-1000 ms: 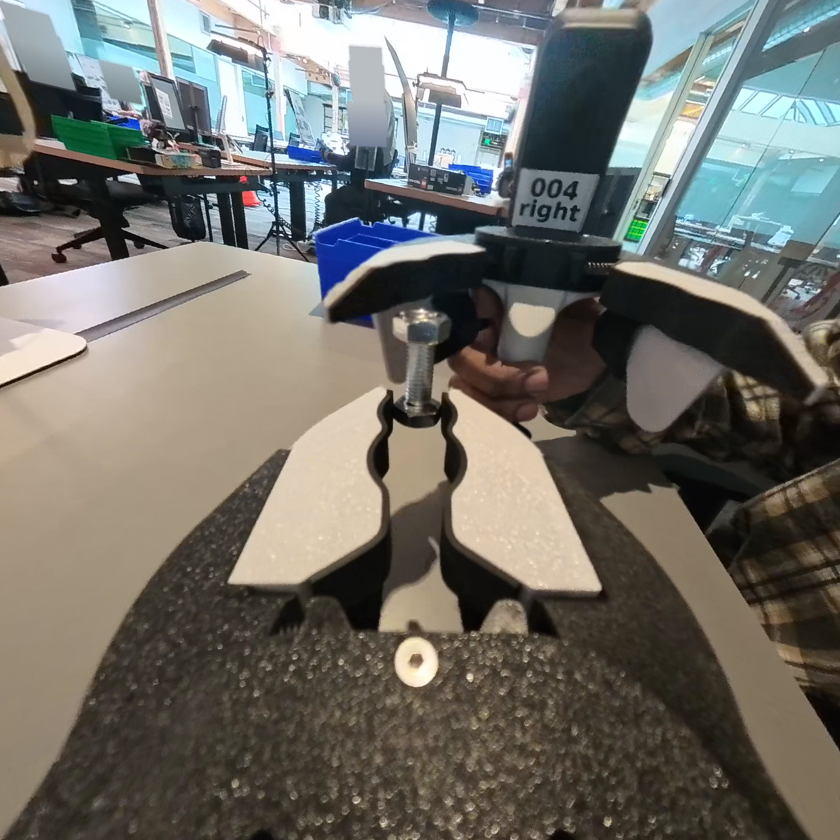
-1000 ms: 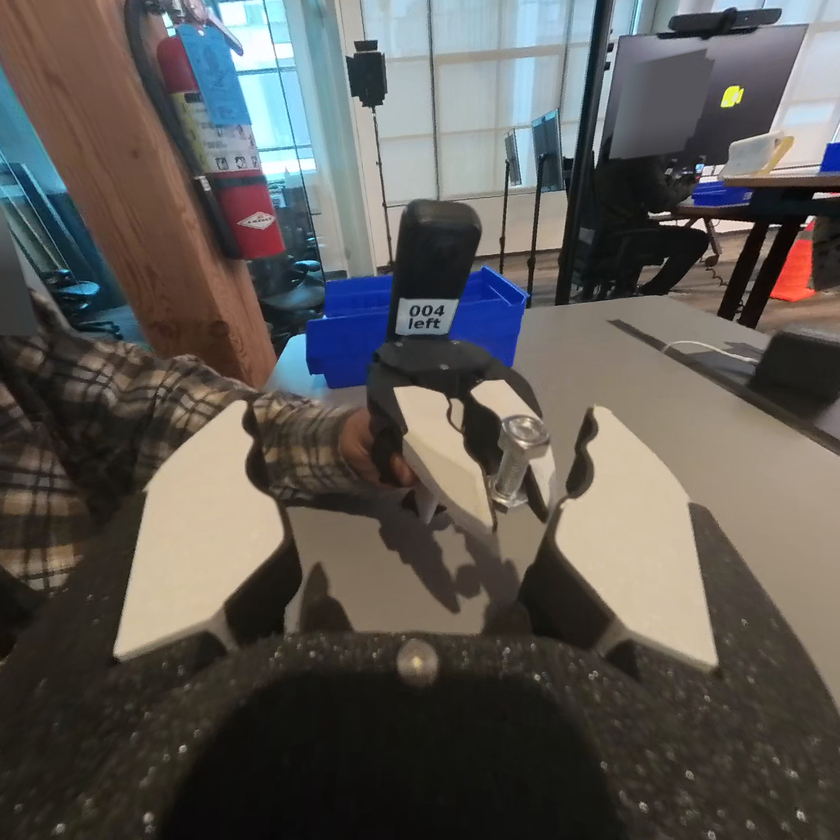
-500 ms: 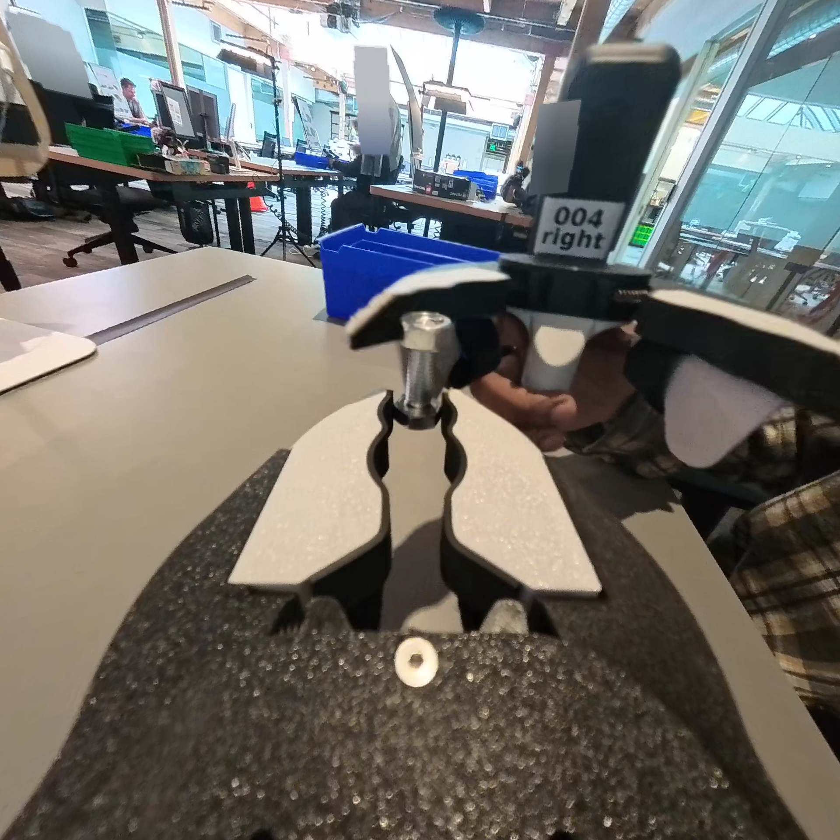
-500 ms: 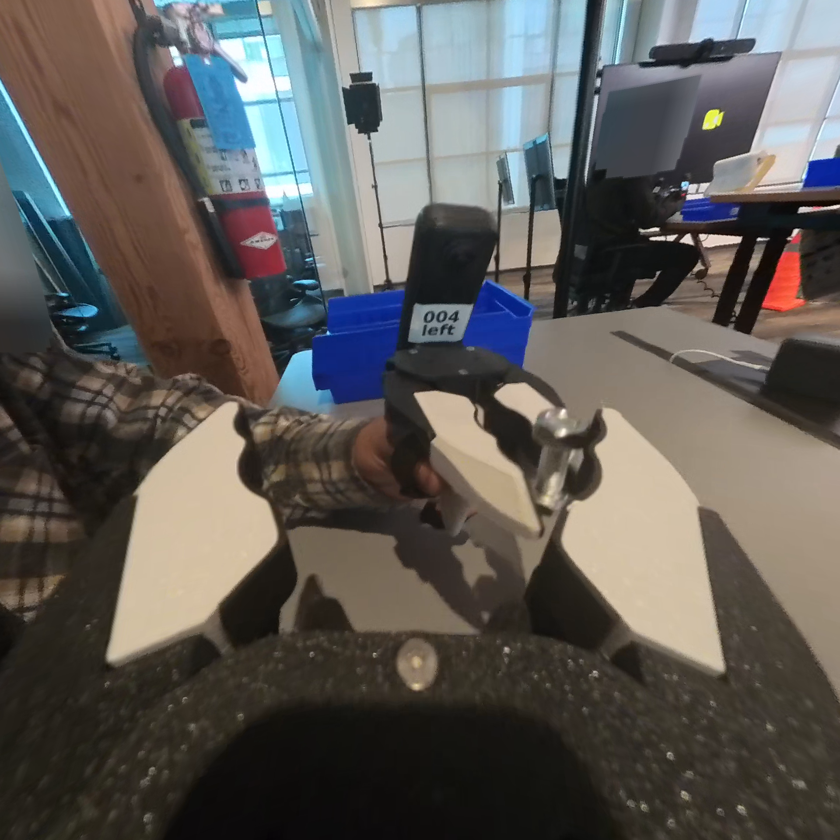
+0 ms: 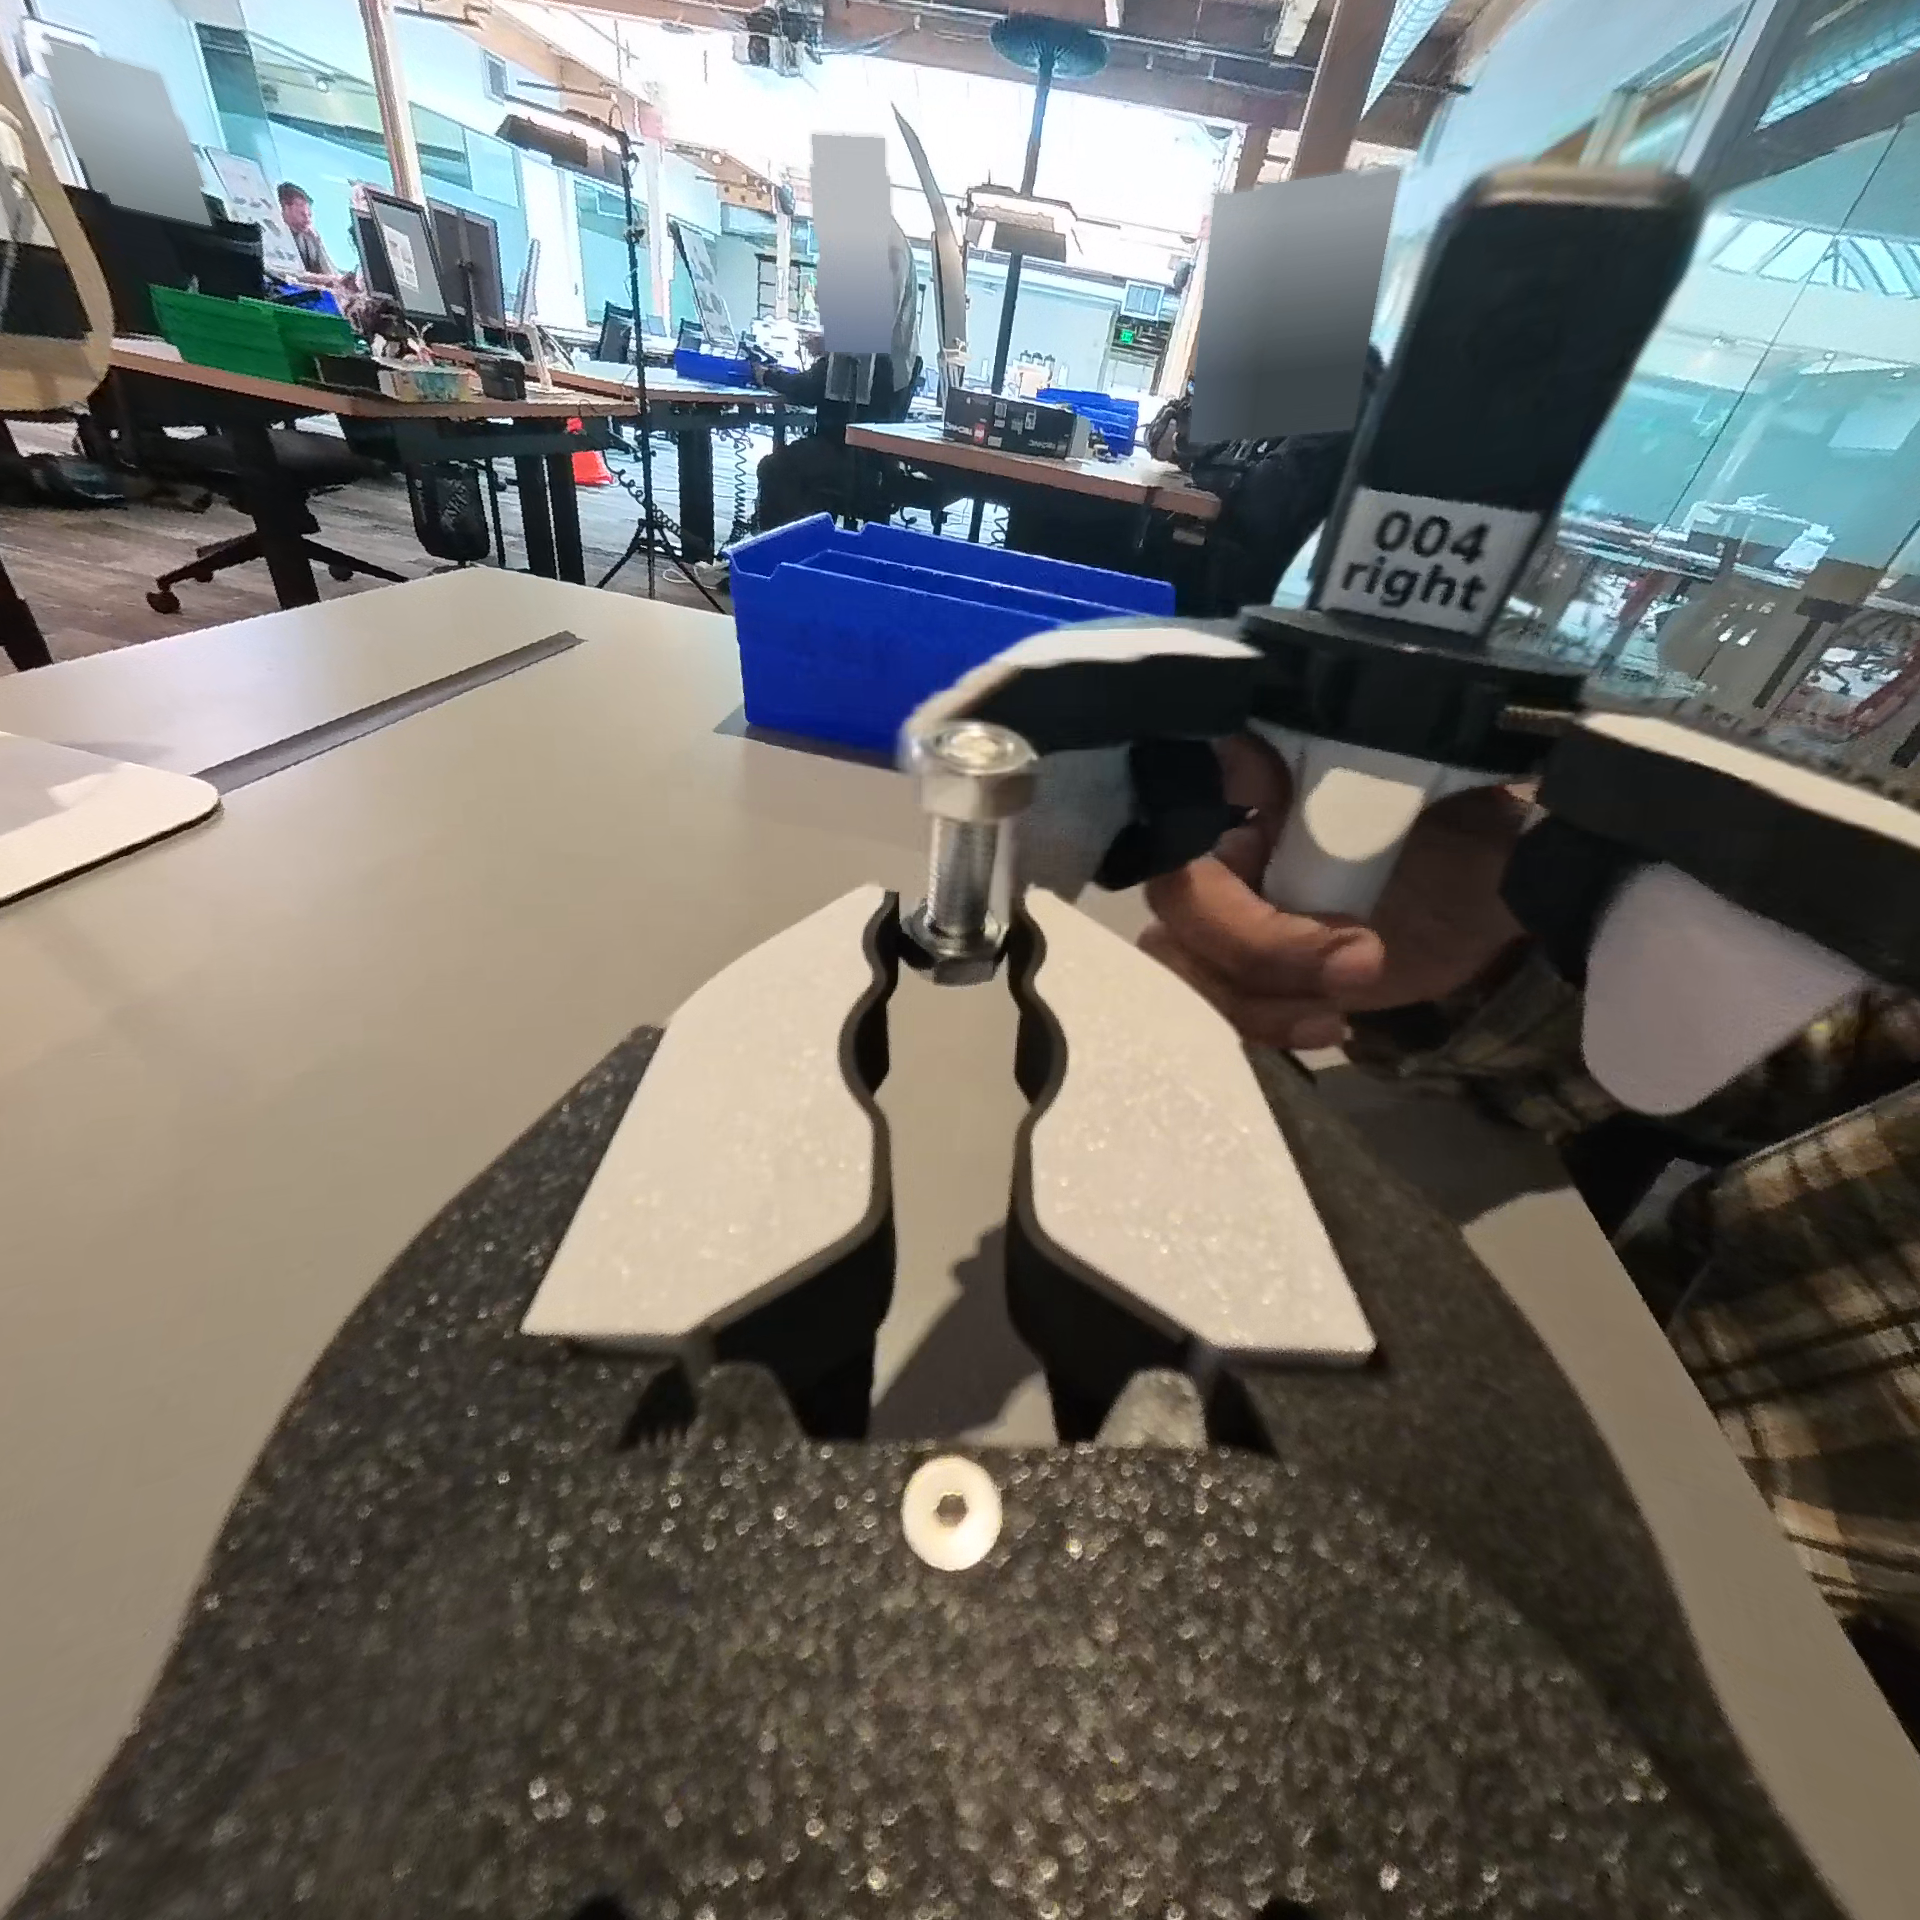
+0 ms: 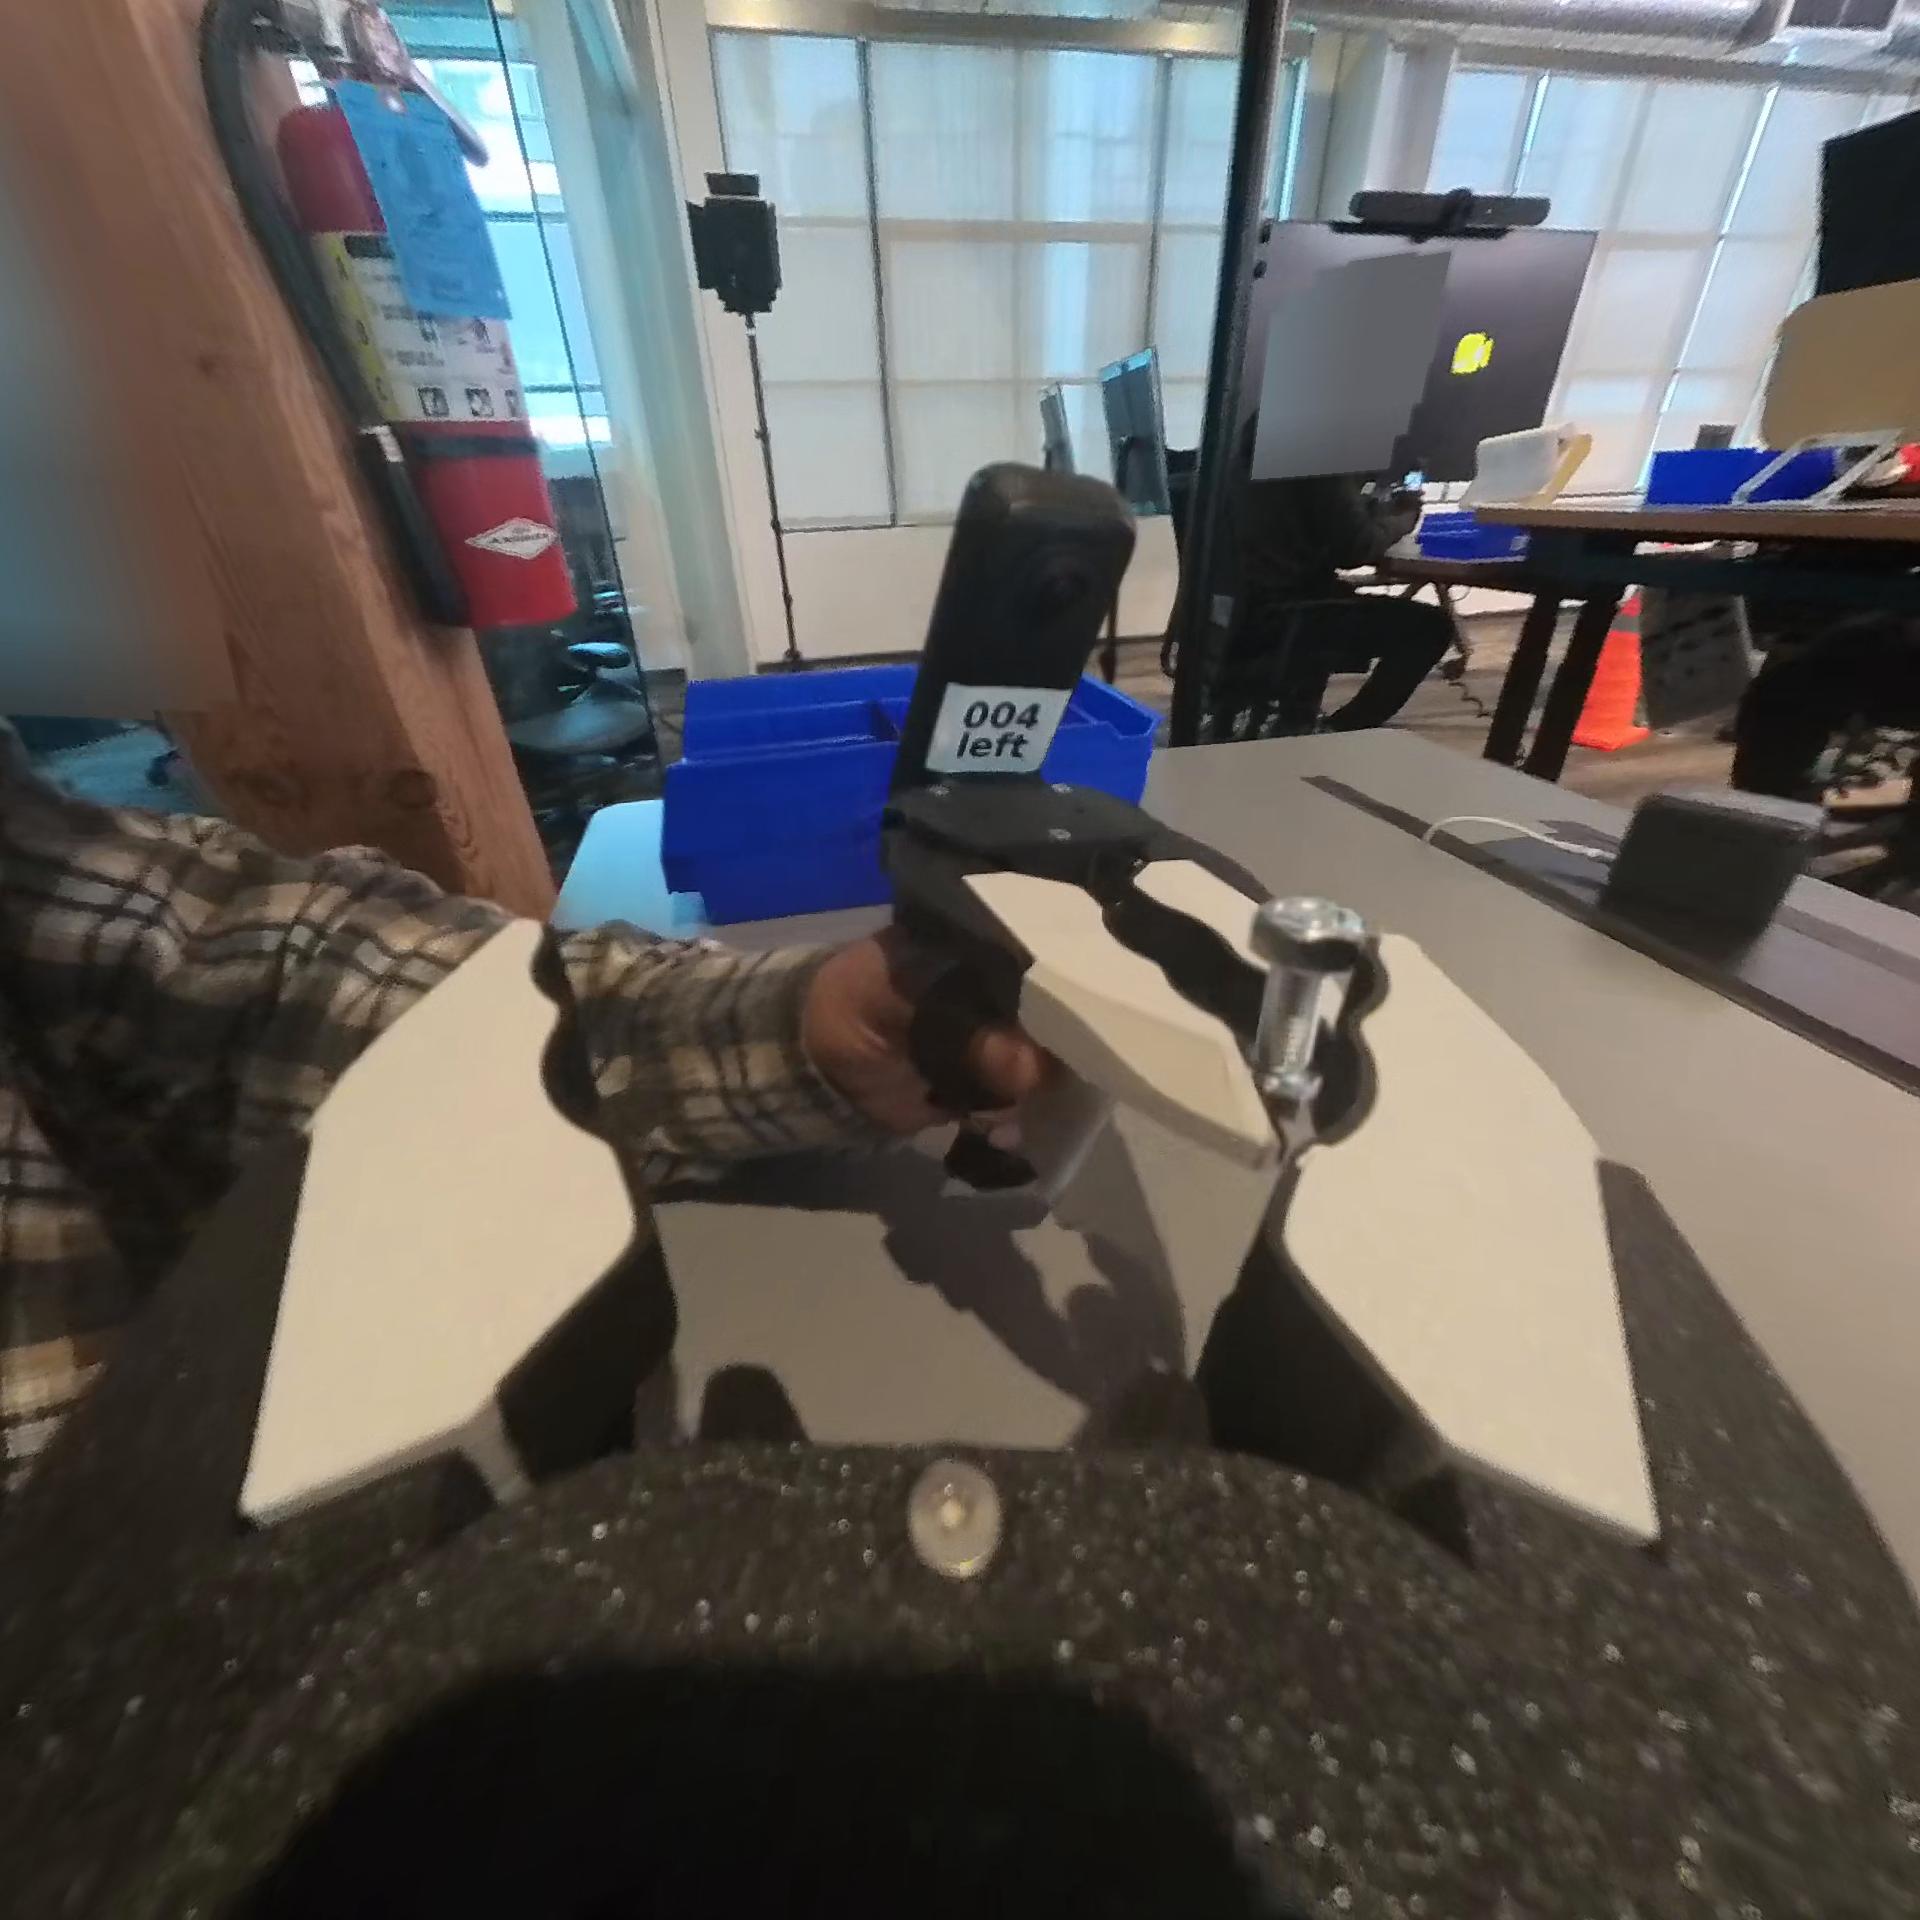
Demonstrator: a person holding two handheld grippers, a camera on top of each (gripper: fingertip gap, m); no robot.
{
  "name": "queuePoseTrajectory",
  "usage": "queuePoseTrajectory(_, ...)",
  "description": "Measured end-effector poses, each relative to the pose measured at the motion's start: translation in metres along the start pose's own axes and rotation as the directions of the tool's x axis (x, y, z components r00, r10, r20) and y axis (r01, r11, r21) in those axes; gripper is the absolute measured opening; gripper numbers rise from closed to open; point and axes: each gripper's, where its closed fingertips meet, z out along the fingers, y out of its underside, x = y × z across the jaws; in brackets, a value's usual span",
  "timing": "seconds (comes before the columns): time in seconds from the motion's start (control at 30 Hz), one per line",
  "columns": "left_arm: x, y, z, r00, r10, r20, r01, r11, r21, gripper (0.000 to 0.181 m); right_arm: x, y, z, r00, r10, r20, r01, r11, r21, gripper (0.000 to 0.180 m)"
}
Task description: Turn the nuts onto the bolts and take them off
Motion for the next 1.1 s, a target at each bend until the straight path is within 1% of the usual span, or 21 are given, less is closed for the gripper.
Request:
queuePoseTrajectory(0.07,-0.001,-0.001,0.0,1.0,-0.004,-0.003,0.004,1.0,0.0,0.019,0.002,-0.005,-0.008,0.999,-0.01,-0.037,0.011,1.0,0.023,0.13)
queuePoseTrajectory(0.13,0.0,0.001,0.001,1.0,-0.004,-0.008,0.004,1.0,-0.007,0.019,0.011,-0.009,-0.004,0.998,-0.025,-0.057,0.027,0.999,0.02,0.131)
queuePoseTrajectory(0.2,0.002,0.002,0.003,1.0,-0.004,-0.012,0.004,1.0,-0.013,0.019,0.016,-0.01,0.005,0.999,-0.025,-0.041,0.026,1.0,0.015,0.131)
queuePoseTrajectory(0.27,0.003,0.003,0.003,1.0,0.0,-0.009,0.0,1.0,-0.016,0.019,0.013,-0.002,0.012,1.0,-0.008,-0.009,0.008,1.0,-0.012,0.131)
queuePoseTrajectory(0.3,0.002,0.003,0.003,1.0,0.001,-0.006,-0.001,1.0,-0.022,0.019,0.011,-0.001,0.011,1.0,-0.009,-0.016,0.009,1.0,-0.009,0.134)
queuePoseTrajectory(0.33,0.002,0.005,0.003,1.0,0.002,0.0,-0.003,1.0,-0.03,0.019,0.006,0.001,0.007,1.0,-0.018,-0.022,0.017,1.0,-0.017,0.135)
queuePoseTrajectory(0.43,0.0,0.004,0.002,1.0,-0.004,0.001,0.004,1.0,-0.024,0.019,0.0,-0.003,-0.01,0.997,-0.039,-0.061,0.04,0.999,0.013,0.127)
queuePoseTrajectory(0.53,0.002,0.003,0.003,1.0,-0.001,-0.009,0.0,1.0,-0.025,0.019,0.012,-0.01,-0.007,0.996,-0.038,-0.083,0.04,0.999,0.028,0.13)
queuePoseTrajectory(0.63,0.006,0.004,0.005,1.0,0.003,-0.016,-0.003,1.0,-0.023,0.019,0.018,-0.005,0.006,0.999,-0.013,-0.049,0.014,1.0,0.013,0.131)
queuePoseTrajectory(0.7,0.006,0.003,0.005,1.0,0.005,-0.012,-0.005,1.0,-0.021,0.019,0.009,0.004,0.009,1.0,0.013,-0.021,-0.013,1.0,-0.008,0.132)
queuePoseTrajectory(0.77,0.004,0.003,0.003,1.0,0.002,-0.006,-0.002,1.0,-0.023,0.019,0.001,0.006,-0.001,0.999,-0.018,-0.048,0.017,1.0,-0.015,0.134)
queuePoseTrajectory(0.83,0.002,0.003,0.002,1.0,-0.007,-0.003,0.007,1.0,-0.022,0.019,-0.002,0.0,-0.011,0.997,-0.028,-0.068,0.03,0.999,0.02,0.127)
queuePoseTrajectory(0.9,0.002,0.004,0.003,1.0,-0.011,-0.011,0.011,1.0,-0.029,0.019,0.005,-0.008,-0.011,0.996,-0.029,-0.082,0.032,0.999,0.038,0.128)
queuePoseTrajectory(0.97,0.005,0.007,0.006,1.0,-0.011,-0.02,0.01,0.999,-0.036,0.019,0.012,-0.009,-0.002,0.997,-0.032,-0.072,0.034,0.999,0.03,0.13)
queuePoseTrajectory(1.03,0.007,0.007,0.007,1.0,-0.006,-0.021,0.005,0.999,-0.037,0.019,0.013,-0.001,0.007,0.999,-0.007,-0.045,0.007,1.0,0.003,0.132)
queuePoseTrajectory(1.1,0.006,0.006,0.006,1.0,-0.005,-0.016,0.005,0.999,-0.033,0.019,0.006,0.005,0.006,0.999,0.003,-0.04,-0.003,1.0,-0.008,0.136)
